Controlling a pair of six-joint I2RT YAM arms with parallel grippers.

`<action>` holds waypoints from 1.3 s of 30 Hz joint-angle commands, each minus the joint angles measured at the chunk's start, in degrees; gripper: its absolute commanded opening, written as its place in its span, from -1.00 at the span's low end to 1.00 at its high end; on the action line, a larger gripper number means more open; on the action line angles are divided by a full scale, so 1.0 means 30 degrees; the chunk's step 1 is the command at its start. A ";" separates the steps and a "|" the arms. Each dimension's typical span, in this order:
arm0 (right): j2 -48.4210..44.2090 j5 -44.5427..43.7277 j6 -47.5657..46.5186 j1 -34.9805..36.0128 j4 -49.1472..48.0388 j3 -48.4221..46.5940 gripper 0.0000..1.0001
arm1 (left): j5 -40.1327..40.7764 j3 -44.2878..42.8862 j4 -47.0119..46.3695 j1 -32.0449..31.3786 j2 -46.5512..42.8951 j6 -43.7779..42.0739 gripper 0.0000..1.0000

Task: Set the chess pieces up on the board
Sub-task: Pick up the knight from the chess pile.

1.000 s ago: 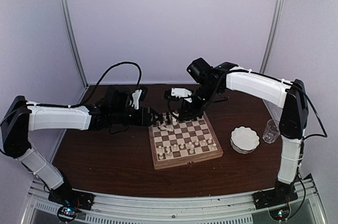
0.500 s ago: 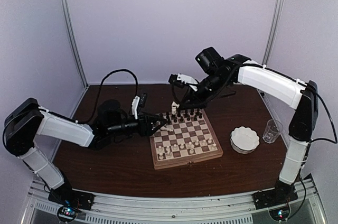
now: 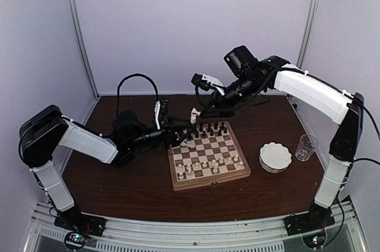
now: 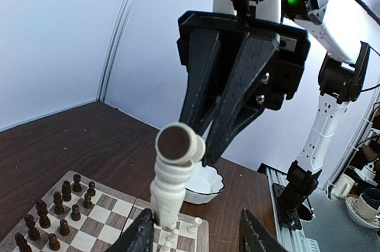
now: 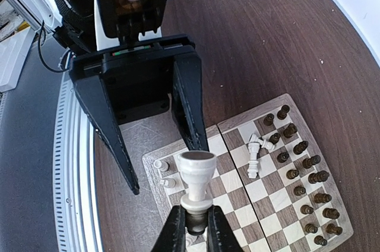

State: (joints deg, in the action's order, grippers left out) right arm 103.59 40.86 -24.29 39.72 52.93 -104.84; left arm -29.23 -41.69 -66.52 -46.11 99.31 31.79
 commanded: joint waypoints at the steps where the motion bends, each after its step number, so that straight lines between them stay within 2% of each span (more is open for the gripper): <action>1: -0.0370 0.0601 0.0397 -0.0095 0.0185 -0.0620 -0.81 | -0.0390 -0.0970 -0.1287 -0.0070 0.0675 -0.0257 -0.07; 7: -0.0313 0.0764 0.0562 -0.0087 0.0098 -0.0650 -0.81 | -0.0421 -0.1615 -0.0710 -0.0070 0.0915 -0.0402 -0.20; 12: -0.0296 0.0765 0.0597 -0.0106 0.0082 -0.0606 -0.81 | -0.0419 -0.1780 -0.0404 -0.0069 0.0785 -0.0319 -0.47; 15: -0.0303 0.0772 0.0607 -0.0092 0.0058 -0.0522 -0.81 | -0.0163 -0.2022 0.0692 -0.0067 0.0574 -0.0207 -0.75; 22: -0.0449 0.0053 0.0227 -0.0331 0.0413 -0.0720 -0.81 | -0.0170 -0.1959 0.1831 -0.0070 0.0041 0.0086 -0.80; 30: -0.1091 -0.6261 -0.5836 -0.0384 0.2919 -0.0087 -0.81 | 0.1353 -0.0843 0.7932 -0.0070 -0.3655 -0.0790 -0.83; 36: -0.0934 -1.0360 -1.0146 -0.0141 0.6286 -0.0137 -0.81 | 0.3649 0.0224 1.2071 -0.0070 -0.6875 -0.1666 -0.83; 39: -0.0873 -1.2639 -1.1635 0.0745 0.8039 0.0118 -0.82 | 0.4795 0.0659 1.3497 -0.0070 -0.8167 -0.2073 -0.82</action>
State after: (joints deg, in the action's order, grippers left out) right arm 102.24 14.87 -49.63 39.51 67.66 -105.47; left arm -21.02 -41.60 -34.54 -46.11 79.07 28.53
